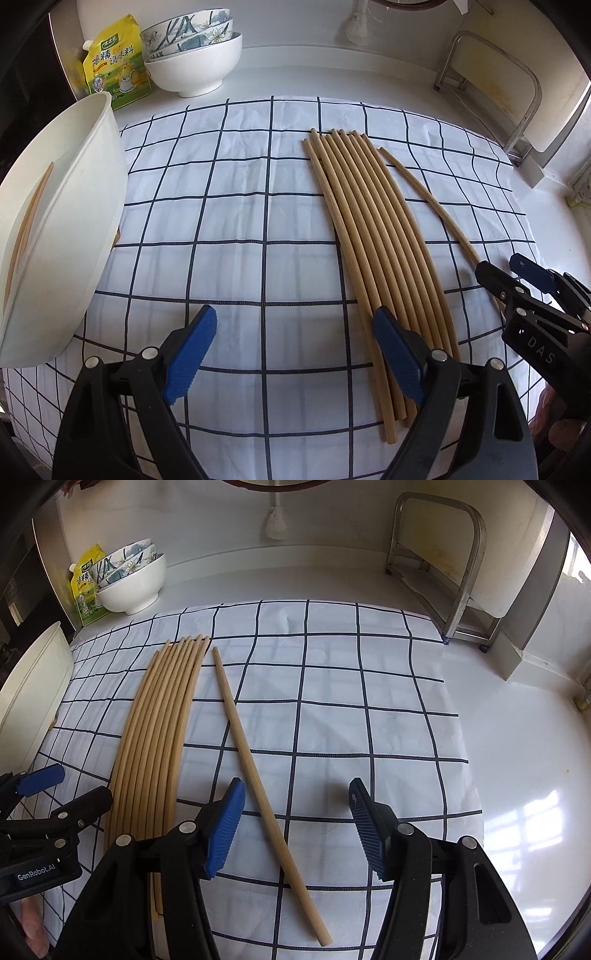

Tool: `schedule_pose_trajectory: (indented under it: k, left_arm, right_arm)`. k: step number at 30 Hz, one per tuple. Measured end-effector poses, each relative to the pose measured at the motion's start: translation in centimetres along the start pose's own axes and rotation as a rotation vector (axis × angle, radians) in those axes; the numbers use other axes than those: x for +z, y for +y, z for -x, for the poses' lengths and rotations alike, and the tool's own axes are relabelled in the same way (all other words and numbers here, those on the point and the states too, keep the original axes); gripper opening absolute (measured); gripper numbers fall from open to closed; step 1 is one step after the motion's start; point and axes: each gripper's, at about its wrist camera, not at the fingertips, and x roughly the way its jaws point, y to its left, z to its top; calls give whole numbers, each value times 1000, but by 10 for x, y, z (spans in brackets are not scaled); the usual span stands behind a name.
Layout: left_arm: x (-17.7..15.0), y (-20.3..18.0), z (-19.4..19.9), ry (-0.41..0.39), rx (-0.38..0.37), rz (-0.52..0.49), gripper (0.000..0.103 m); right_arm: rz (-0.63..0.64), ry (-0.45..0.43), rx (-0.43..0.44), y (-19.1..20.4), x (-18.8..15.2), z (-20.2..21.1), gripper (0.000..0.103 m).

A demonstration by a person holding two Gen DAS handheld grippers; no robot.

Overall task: Organize utensils
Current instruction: 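Lower the right tool over the chopstick row and position its fingers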

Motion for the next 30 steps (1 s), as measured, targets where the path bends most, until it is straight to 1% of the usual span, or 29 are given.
schedule_pose_trajectory:
  k: [3, 10, 20, 23, 24, 27, 30]
  left_arm:
    - [-1, 2, 0, -5, 11, -1, 88]
    - [-2, 13, 0, 1, 17, 28, 90]
    - [3, 1, -2, 0, 17, 7, 90]
    - [4, -4, -7, 12, 46, -11, 89]
    - [4, -6, -9, 20, 59, -16, 91]
    - [4, -4, -10, 18, 65, -7, 95]
    - [4, 2, -11, 12, 72, 5, 95]
  right_arm:
    - [5, 0, 2, 1, 1, -1, 56]
    - [11, -1, 2, 3, 4, -3, 56]
    - [15, -1, -2, 6, 6, -7, 56]
    - [15, -2, -4, 5, 7, -8, 56]
    - [15, -2, -4, 5, 7, -7, 56]
    - [17, -2, -6, 5, 6, -8, 56]
    - [22, -4, -6, 5, 7, -8, 56]
